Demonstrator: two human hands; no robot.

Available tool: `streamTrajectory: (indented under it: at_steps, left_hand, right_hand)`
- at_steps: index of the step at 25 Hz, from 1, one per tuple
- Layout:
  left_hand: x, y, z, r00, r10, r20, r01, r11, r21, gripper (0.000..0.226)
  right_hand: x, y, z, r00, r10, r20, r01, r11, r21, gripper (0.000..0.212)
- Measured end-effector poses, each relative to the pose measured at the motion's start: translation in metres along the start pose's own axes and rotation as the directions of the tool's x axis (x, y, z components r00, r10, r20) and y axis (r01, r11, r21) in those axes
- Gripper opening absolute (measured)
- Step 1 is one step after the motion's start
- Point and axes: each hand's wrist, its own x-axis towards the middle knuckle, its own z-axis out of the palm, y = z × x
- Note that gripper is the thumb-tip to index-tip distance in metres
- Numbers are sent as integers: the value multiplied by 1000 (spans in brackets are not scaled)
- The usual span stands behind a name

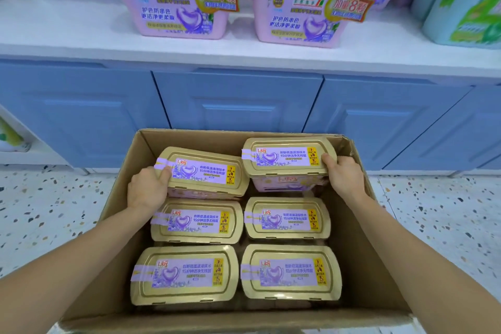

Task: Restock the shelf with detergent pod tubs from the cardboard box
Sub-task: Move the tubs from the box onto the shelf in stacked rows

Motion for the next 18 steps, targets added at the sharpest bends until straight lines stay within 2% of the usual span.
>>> streamTrajectory:
  at_steps: [4,8,12,18]
  left_hand:
    - [-5,25,-47,999,17,-51,-24,990,-137,44]
    - [-11,53,-106,999,-11,-37,-1,953,-303,43]
    - [-12,76,-163,999,23,-44,-37,933,-359,40]
    - [-6,126,-242,996,64,-57,-83,878,-471,27]
  right_hand:
    - [1,-28,-49,998,-51,-44,51,999,3,44]
    - [-3,-51,-98,996,-66,-59,67,998,10,49]
    - [-7,-84,-144,992,-119,-53,119,993,2,56]
    - [-3,-157,-213,972,-220,-87,227,971,71,44]
